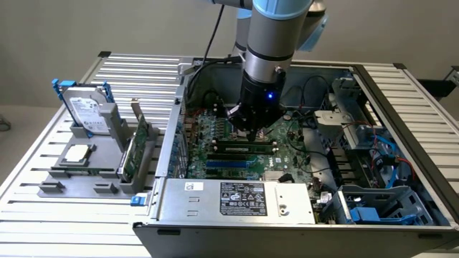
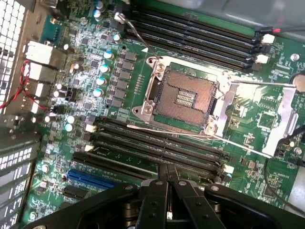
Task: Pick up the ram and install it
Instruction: 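Press down the ram until it locks into place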
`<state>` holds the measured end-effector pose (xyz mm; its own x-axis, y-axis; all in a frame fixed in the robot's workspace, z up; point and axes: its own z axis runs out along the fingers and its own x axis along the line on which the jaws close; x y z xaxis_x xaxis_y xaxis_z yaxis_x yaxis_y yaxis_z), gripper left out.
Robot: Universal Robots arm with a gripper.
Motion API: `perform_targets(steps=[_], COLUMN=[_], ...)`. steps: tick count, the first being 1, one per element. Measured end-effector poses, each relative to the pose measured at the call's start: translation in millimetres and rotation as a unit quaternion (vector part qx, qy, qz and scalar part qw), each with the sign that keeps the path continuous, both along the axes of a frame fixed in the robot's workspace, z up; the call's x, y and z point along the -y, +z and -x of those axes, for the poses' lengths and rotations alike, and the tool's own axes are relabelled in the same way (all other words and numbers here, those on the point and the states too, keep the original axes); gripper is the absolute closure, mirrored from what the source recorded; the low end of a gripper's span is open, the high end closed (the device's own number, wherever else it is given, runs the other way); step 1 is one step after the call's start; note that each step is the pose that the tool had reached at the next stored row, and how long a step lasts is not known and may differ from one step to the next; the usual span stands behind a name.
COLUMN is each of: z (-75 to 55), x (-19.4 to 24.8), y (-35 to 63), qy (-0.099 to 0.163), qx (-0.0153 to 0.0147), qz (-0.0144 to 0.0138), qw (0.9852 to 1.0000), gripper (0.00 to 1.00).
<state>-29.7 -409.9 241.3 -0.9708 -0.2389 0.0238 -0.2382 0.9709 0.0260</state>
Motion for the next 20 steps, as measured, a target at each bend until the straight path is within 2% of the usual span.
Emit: perform_targets(steps=[3, 7, 10, 15, 20], z=[0.0, 0.0, 0.0, 0.0, 0.1], x=[0.0, 0.1, 4.0, 11.9, 14.4], y=[0.0, 0.0, 0.8, 3.8, 4.7], qy=[-0.025, -0.054, -0.06, -0.068, -0.082], qx=[0.0, 0.0, -0.0006, -0.0027, -0.0039], qz=[0.0, 0.0, -0.0008, -0.0041, -0.0076], qw=[0.9997, 0.9986, 0.9982, 0.9977, 0.9966], gripper=[0.89, 0.89, 0.89, 0.89, 0.89])
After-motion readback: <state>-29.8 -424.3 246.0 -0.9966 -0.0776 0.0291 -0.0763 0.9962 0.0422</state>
